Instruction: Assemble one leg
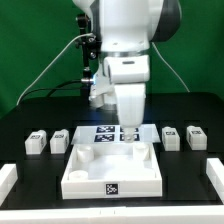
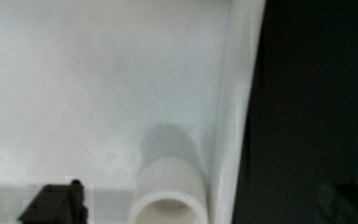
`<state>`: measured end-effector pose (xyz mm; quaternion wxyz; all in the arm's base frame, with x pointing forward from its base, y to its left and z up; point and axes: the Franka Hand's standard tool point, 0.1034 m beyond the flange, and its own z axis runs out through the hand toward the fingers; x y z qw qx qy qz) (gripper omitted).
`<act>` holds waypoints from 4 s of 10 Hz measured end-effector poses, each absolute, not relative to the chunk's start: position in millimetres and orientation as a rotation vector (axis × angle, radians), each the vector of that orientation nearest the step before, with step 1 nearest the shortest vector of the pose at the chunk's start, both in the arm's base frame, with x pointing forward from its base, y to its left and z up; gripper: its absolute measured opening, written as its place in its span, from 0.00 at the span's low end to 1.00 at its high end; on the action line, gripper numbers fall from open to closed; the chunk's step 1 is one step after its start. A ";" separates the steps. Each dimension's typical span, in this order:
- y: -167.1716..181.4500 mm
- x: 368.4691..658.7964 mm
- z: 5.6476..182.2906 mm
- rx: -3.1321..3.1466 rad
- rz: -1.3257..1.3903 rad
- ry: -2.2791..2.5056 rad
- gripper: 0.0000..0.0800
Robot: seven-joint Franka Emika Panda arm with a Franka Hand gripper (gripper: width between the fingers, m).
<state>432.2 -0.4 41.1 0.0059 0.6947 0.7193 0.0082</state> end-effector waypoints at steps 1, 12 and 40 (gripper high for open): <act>-6.7 429.8 27.6 2.191 0.039 2.240 0.81; -12.2 427.6 6.1 2.259 0.013 2.214 0.07; 75.0 496.4 5.9 2.261 0.041 2.231 0.81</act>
Offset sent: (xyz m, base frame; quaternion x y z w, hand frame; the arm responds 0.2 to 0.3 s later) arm 0.0027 0.0077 -0.0128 -0.0063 0.0075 0.0285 0.9995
